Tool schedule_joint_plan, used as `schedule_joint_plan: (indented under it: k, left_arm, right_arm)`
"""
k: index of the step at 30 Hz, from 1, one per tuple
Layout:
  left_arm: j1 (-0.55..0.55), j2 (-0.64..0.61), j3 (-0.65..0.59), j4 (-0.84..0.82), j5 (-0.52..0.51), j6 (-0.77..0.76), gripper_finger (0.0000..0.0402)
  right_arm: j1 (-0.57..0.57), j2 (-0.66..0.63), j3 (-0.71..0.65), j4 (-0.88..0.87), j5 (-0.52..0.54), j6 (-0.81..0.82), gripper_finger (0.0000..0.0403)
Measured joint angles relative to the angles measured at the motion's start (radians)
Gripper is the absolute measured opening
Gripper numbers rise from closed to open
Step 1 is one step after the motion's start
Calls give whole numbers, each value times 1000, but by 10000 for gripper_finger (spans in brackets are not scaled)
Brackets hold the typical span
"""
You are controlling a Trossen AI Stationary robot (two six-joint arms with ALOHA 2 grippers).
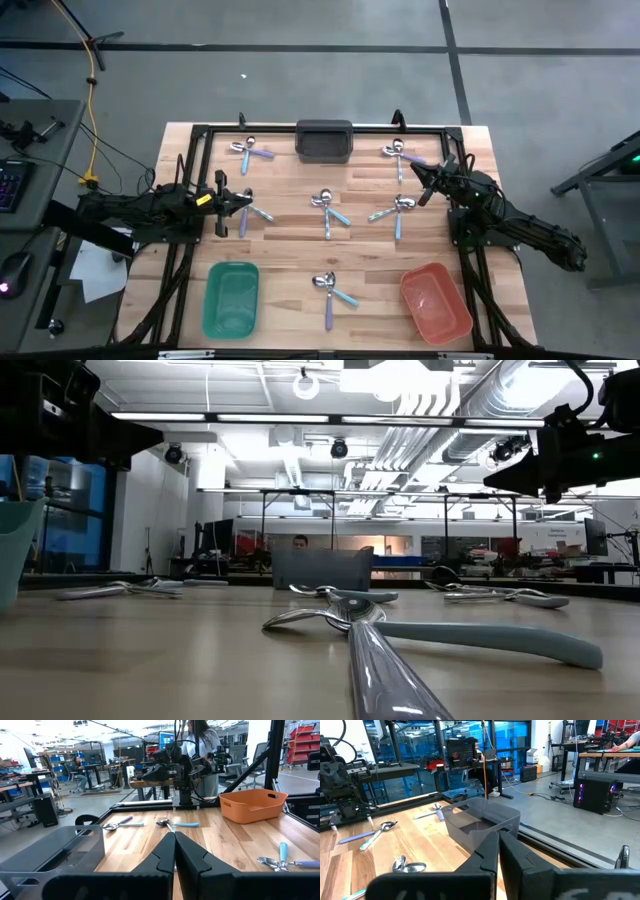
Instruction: Sort silverware by color (type)
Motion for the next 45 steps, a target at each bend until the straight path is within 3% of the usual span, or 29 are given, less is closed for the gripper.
schedule_joint_plan:
  k: [45]
  left_arm:
    - [0, 0, 0, 0, 0, 0, 3]
  right_arm:
    - [0, 0, 0, 0, 0, -26, 0]
